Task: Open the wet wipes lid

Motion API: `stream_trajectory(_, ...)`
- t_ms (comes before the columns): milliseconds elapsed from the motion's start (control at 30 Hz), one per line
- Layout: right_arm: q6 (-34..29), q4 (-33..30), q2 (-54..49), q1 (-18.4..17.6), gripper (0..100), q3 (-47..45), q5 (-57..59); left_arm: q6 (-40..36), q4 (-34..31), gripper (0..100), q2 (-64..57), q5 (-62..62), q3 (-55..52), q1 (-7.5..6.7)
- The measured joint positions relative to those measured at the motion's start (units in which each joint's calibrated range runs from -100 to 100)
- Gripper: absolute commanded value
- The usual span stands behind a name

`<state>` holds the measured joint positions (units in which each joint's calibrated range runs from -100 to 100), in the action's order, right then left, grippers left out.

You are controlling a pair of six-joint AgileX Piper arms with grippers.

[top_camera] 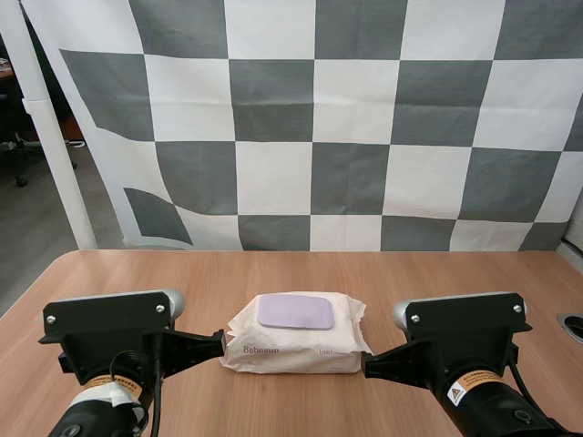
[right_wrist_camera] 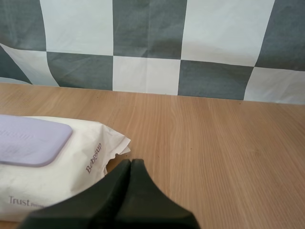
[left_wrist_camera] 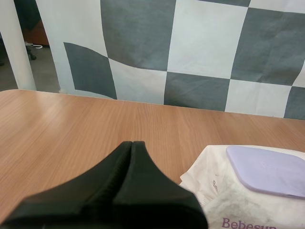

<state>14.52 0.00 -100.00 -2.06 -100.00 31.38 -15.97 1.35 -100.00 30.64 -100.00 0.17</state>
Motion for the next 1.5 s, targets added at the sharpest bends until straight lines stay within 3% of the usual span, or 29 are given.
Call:
stream_trajectory(200,0.0,0.0,0.0,-1.2,0,0.0,-0.2,0.0,0.0,0,0.0,0.0,0.0,-1.84)
stream_trajectory(1033,0.0,0.7,0.0,-1.2,0,0.0,-0.2,0.0,0.0,0,0.0,0.0,0.0,-1.82)
stream_trajectory(1300,0.0,2.2,0.0,-1.2,0,0.0,-0.9,0.0,-2.8,0,0.0,-1.9,0.0,-1.82)
stream_trajectory(1500,0.0,2.2,0.0,-1.2,0,8.6,-1.7,0.0,-8.1,0,0.0,-1.3,12.1,-1.82)
